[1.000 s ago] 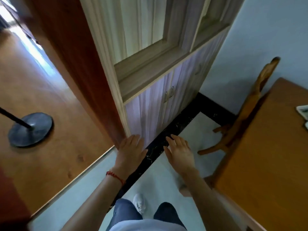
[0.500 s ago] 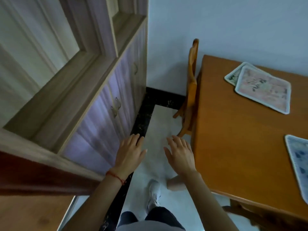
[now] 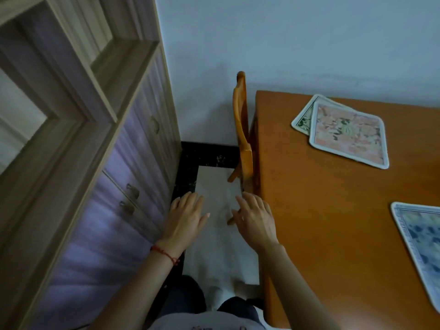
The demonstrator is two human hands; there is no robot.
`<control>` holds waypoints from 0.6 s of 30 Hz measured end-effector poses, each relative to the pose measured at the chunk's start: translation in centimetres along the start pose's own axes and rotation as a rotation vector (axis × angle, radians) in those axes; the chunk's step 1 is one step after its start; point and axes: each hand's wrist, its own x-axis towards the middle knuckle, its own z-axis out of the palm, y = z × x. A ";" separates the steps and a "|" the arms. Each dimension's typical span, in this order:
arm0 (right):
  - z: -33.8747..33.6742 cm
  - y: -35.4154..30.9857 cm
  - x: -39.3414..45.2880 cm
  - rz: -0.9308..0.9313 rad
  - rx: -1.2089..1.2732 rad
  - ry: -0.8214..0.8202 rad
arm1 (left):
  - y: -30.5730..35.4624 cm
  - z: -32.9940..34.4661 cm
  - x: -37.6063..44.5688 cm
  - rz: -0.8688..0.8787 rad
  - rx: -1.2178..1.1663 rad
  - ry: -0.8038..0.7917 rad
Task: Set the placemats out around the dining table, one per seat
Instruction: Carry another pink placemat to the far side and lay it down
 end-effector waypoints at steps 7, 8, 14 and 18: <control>0.2 0.6 5.7 0.082 -0.069 0.001 | -2.5 0.5 7.3 0.087 -0.004 -0.052; 0.2 0.6 6.5 0.097 -0.065 0.007 | -2.9 0.5 8.3 0.099 -0.001 -0.066; -0.7 1.2 10.3 0.158 -0.034 0.101 | -4.6 -0.1 14.2 0.185 -0.004 -0.070; -1.3 2.0 12.0 0.235 -0.057 0.155 | -4.5 -0.6 17.5 0.256 -0.034 -0.040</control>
